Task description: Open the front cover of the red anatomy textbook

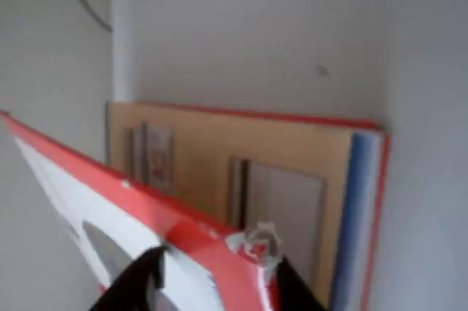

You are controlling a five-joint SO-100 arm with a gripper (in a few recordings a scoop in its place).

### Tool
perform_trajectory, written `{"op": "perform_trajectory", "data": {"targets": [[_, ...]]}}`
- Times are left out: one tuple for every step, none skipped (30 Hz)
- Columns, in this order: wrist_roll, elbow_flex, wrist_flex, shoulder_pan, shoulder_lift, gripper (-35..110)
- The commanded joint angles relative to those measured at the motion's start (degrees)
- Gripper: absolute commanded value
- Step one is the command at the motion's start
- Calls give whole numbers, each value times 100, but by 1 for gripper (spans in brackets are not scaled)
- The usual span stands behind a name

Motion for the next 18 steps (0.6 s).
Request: {"op": "perform_trajectory", "data": {"targets": [[88, -1600, 448, -439, 334, 20], [88, -1714, 589, -510, 343, 22], [97, -1828, 721, -571, 352, 23], [97, -1942, 844, -642, 360, 24], [97, -2065, 967, -729, 343, 26], [97, -2215, 1107, -809, 316, 28], [97, -2355, 1222, -888, 281, 29], [97, -2496, 1336, -958, 229, 30], [114, -2628, 1441, -1028, 193, 30], [114, -2725, 1529, -1099, 167, 32], [114, -2804, 1608, -1169, 149, 33], [114, -2874, 1670, -1222, 149, 34], [114, -2936, 1723, -1274, 149, 35], [114, -3023, 1802, -1327, 149, 37], [114, -3111, 1881, -1362, 141, 38], [114, -3226, 1960, -1397, 114, 39], [114, -3331, 2030, -1424, 105, 39], [114, -3428, 2092, -1450, 105, 39]]}}
